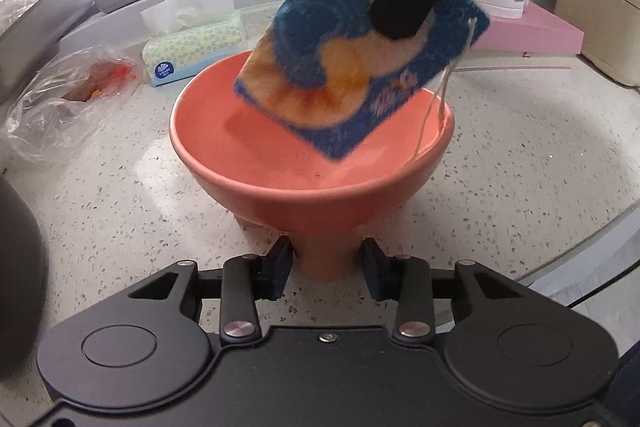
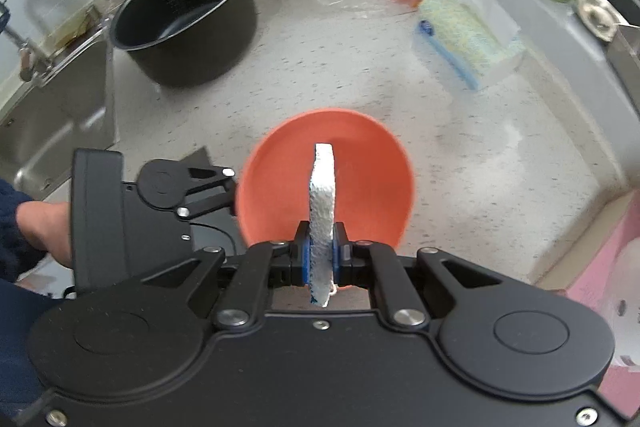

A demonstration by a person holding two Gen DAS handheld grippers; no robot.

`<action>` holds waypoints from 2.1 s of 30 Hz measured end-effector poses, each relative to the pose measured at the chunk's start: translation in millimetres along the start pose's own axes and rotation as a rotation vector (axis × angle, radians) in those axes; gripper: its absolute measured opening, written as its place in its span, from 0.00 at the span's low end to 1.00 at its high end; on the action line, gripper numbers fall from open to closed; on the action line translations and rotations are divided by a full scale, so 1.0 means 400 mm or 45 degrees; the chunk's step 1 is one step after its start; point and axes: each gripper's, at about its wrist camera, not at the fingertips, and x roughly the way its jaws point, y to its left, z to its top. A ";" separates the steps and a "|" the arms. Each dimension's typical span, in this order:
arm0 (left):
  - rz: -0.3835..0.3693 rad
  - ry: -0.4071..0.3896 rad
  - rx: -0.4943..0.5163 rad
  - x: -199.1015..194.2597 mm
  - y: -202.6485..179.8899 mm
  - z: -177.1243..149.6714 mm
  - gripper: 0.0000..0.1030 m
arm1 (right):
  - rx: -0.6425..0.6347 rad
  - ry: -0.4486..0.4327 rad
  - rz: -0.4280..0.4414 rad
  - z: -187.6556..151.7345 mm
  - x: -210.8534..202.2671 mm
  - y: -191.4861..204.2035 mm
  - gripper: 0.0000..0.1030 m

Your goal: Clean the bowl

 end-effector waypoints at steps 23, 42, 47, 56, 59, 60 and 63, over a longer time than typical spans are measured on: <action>-0.188 0.007 0.189 0.006 0.063 -0.007 0.36 | -0.220 0.017 -0.310 -0.064 0.078 -0.058 0.11; -0.220 0.029 0.255 0.017 0.073 0.011 0.37 | -0.547 0.146 -0.508 -0.291 0.172 0.086 0.78; -0.210 0.032 0.260 0.021 0.068 0.019 0.37 | -0.401 0.137 -0.272 -0.257 0.096 0.071 0.78; -0.191 0.016 0.241 0.016 0.064 0.013 0.37 | -0.300 -0.108 -0.134 -0.064 -0.014 -0.021 0.78; -0.186 0.016 0.238 0.014 0.061 0.013 0.37 | -0.460 -0.106 -0.091 0.008 0.033 -0.032 0.75; -0.185 0.017 0.238 0.013 0.060 0.013 0.37 | -0.481 -0.086 -0.081 0.024 0.050 -0.036 0.66; -0.177 0.014 0.234 0.011 0.058 0.012 0.37 | -0.539 -0.003 -0.046 0.075 0.112 -0.054 0.51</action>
